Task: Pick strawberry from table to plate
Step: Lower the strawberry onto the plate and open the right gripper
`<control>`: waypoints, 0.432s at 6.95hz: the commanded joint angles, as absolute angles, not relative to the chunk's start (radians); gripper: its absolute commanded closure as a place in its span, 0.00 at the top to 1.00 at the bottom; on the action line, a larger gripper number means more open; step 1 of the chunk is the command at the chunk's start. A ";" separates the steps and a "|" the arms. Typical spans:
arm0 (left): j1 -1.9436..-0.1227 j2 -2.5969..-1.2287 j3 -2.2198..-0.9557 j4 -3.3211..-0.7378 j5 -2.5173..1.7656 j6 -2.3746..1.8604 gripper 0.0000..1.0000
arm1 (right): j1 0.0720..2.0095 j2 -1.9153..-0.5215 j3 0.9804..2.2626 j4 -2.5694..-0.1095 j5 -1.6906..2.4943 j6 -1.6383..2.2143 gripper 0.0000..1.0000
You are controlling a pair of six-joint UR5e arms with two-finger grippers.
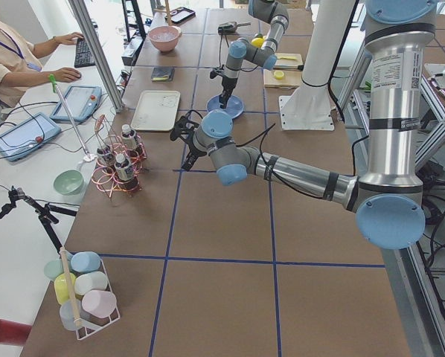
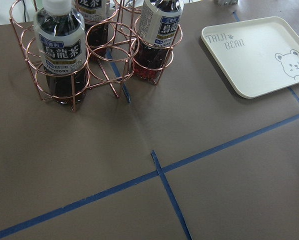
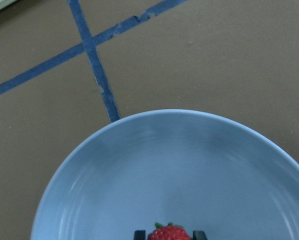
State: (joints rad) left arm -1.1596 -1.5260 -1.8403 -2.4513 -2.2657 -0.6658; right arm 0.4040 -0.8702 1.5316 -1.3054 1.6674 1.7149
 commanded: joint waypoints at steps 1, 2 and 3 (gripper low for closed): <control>-1.160 -1.516 -1.842 -2.451 -2.266 -0.666 0.99 | 0.403 -0.868 1.526 -1.304 1.669 1.710 1.00; -1.161 -1.514 -1.841 -2.453 -2.266 -0.666 0.99 | 0.406 -0.864 1.535 -1.304 1.670 1.657 1.00; -1.164 -1.506 -1.838 -2.453 -2.264 -0.651 0.99 | 0.432 -0.880 1.575 -1.304 1.699 1.628 1.00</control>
State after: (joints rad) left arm -1.1617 -1.5135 -1.8402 -2.4523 -2.2653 -0.6618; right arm 0.4121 -0.8697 1.5428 -1.3041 1.6772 1.6671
